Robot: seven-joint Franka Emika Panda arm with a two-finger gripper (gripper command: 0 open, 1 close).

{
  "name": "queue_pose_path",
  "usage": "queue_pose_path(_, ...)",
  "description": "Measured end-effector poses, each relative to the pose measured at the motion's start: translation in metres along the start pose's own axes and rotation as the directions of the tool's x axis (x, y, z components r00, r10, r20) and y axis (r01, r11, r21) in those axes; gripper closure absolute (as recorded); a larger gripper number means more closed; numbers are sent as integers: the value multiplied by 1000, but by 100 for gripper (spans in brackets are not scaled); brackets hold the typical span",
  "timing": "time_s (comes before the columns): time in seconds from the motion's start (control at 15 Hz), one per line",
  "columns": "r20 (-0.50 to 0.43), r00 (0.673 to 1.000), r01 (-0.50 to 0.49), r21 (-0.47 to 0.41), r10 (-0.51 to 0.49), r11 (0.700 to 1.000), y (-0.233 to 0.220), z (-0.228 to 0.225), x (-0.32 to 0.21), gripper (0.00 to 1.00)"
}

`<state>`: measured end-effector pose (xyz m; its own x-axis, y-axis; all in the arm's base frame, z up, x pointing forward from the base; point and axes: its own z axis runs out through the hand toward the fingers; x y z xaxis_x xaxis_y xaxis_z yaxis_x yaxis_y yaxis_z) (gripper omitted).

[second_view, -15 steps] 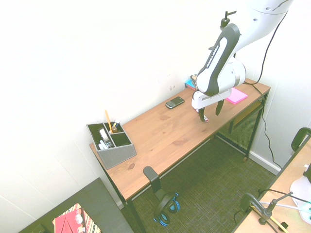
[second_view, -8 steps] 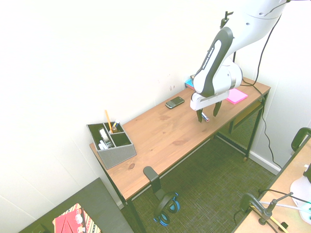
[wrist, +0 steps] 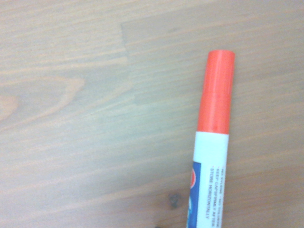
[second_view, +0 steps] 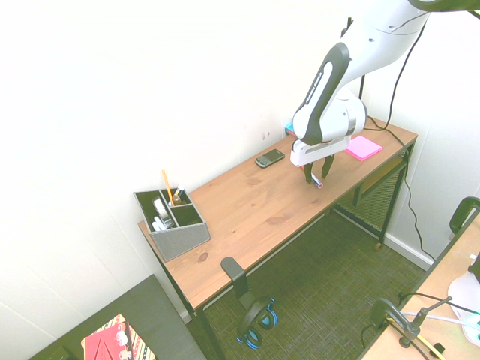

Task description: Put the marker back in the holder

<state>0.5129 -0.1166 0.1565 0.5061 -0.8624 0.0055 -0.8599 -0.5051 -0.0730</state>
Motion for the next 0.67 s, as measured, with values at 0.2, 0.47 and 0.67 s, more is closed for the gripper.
queue_pose_path(0.2,0,1000,6,-1,-6,1000,1,0,0,100)
queue_pose_path(0.47,2,1000,7,-1,-7,1000,-1,1,-1,100)
queue_pose_path(0.67,6,1000,-4,5,4,1000,-2,0,-3,100)
